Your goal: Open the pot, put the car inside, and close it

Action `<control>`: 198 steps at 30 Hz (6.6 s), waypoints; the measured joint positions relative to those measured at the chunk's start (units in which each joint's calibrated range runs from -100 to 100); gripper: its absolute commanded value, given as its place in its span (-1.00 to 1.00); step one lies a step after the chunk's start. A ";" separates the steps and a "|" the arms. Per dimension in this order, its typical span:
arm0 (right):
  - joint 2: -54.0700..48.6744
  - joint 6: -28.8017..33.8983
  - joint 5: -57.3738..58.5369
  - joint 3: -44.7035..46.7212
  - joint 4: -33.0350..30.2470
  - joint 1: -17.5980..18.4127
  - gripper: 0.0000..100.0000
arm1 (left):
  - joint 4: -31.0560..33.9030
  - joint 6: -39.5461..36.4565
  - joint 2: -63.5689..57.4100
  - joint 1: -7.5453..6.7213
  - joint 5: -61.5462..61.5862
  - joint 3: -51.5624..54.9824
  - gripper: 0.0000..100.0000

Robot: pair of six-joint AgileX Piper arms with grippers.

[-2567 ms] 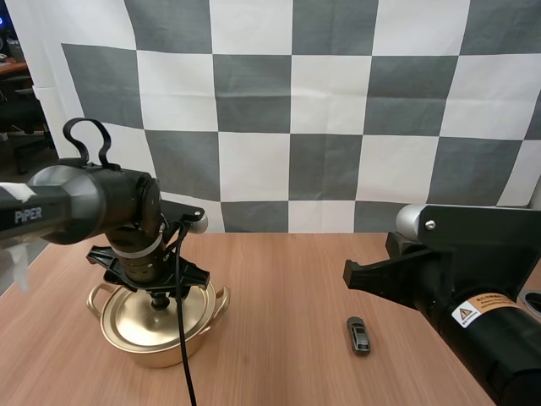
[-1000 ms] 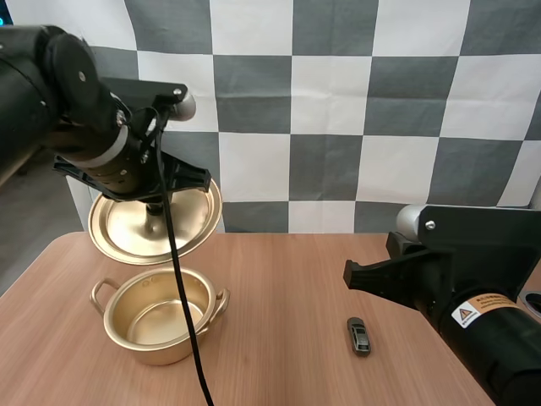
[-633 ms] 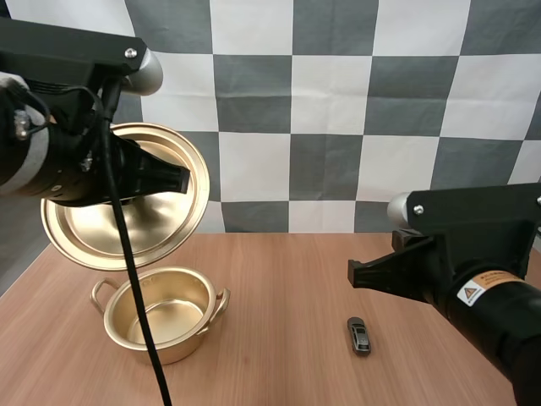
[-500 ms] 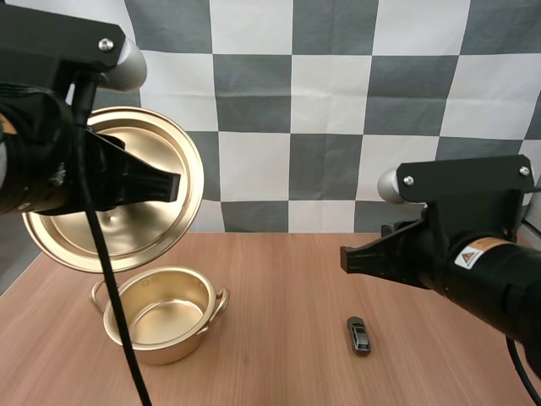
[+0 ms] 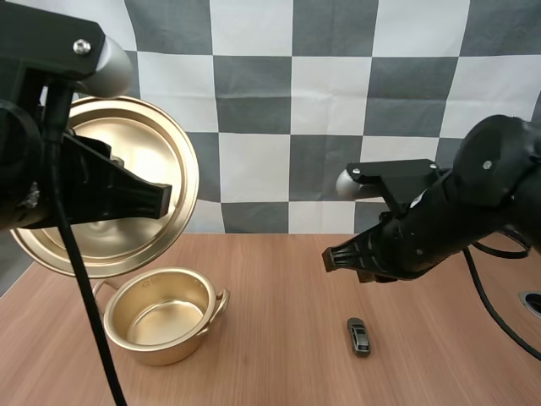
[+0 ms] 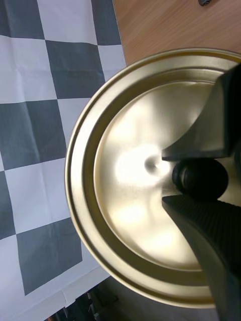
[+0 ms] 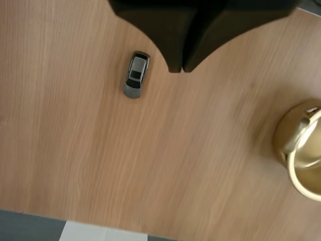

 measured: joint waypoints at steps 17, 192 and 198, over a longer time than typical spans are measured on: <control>9.08 -5.49 0.18 0.00 -3.85 0.00 0.59 | 0.00 0.37 0.00 0.00 0.00 0.00 -1.00; 39.52 -27.42 0.19 -23.23 23.66 18.58 -1.00 | 14.35 1.24 -11.31 0.58 0.00 -7.13 -1.00; 45.82 -28.89 0.19 -25.44 23.66 21.18 -1.00 | 14.59 1.24 -11.31 0.84 0.00 -7.13 -1.00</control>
